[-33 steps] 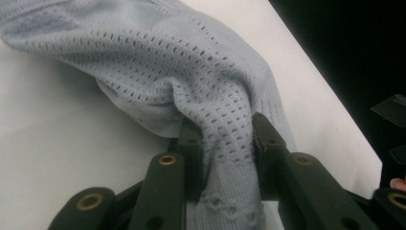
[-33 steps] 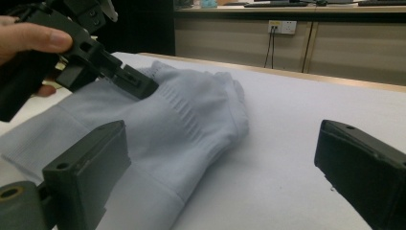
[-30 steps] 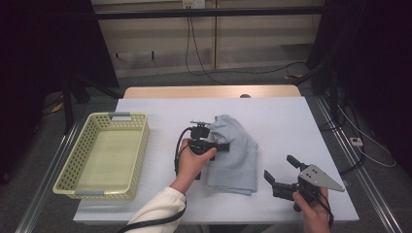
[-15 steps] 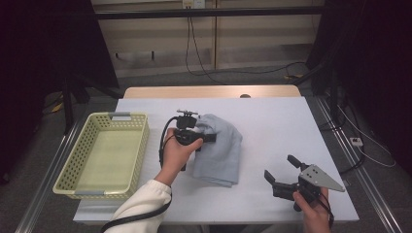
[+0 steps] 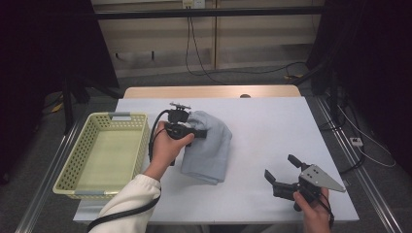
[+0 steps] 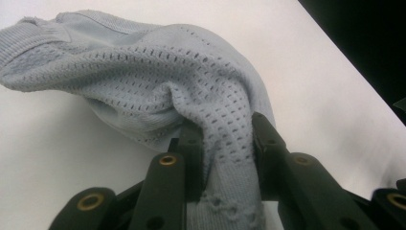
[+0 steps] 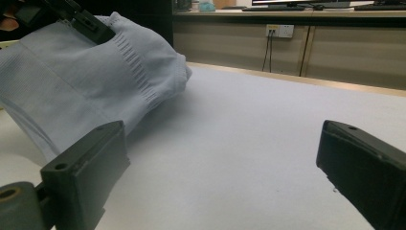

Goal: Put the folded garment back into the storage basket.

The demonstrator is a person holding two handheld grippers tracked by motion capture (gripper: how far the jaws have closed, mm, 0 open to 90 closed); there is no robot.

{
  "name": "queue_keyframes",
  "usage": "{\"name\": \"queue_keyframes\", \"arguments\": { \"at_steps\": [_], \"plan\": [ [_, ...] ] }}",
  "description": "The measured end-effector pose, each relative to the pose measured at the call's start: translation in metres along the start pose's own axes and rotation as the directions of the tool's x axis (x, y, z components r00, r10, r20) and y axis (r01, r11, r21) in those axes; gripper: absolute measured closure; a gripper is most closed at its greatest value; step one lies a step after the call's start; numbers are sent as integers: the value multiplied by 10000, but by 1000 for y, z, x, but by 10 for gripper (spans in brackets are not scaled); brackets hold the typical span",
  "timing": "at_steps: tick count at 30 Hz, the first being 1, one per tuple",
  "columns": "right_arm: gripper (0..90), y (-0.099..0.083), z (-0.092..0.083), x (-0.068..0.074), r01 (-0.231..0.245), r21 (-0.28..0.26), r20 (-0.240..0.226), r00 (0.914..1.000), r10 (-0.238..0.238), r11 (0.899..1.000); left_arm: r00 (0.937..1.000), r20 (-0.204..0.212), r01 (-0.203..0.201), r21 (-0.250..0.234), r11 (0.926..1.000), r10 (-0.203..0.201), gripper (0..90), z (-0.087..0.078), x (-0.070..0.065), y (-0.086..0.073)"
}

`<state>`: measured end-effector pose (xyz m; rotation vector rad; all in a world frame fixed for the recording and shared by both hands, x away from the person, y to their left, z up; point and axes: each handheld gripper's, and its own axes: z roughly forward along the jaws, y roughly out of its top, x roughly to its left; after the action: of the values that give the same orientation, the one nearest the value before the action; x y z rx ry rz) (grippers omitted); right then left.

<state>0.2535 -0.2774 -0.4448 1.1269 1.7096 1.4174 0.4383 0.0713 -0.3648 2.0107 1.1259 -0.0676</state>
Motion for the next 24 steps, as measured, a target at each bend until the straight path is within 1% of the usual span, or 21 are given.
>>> {"name": "queue_keyframes", "arguments": {
  "at_steps": [1, 6, 11, 15, 17, 19, 21, 24],
  "plan": [
    [36, 0, 0, 0, 12, 3, -8, 10000, -12, 10000, 10000, -55, -67, 15, 10000, 67, 715, -4, 2, 1],
    [36, 0, 0, 0, 29, 6, 17, 10000, -29, 10000, 9999, -126, -6, 56, 10000, 7, 716, -12, 7, 4],
    [36, 0, 0, 0, 9, -4, 23, 10000, -9, 10000, 9991, -409, -131, 167, 9998, 138, 716, -21, 12, 7],
    [36, 0, 0, 0, 42, -15, 16, 10000, -42, 10000, 9985, -519, -157, 222, 9996, 168, 716, -27, 13, 10],
    [36, 0, 0, 1, -21, -29, 47, 10000, 21, 10000, 9976, -636, -250, 323, 9992, 271, 716, -31, 13, 13],
    [36, 0, 0, 0, 26, 3, 3, 10000, -26, 10000, 9976, -655, -210, 322, 9993, 231, 716, -32, 13, 14],
    [36, 0, 0, 1, 36, -9, -3, 10000, -36, 10000, 9971, -702, -269, 415, 9988, 297, 716, -35, 14, 16],
    [36, 0, 0, 1, 27, -24, -21, 10000, -27, 10000, 9961, -831, -267, 393, 9989, 299, 716, -39, 14, 19]
  ]
}}
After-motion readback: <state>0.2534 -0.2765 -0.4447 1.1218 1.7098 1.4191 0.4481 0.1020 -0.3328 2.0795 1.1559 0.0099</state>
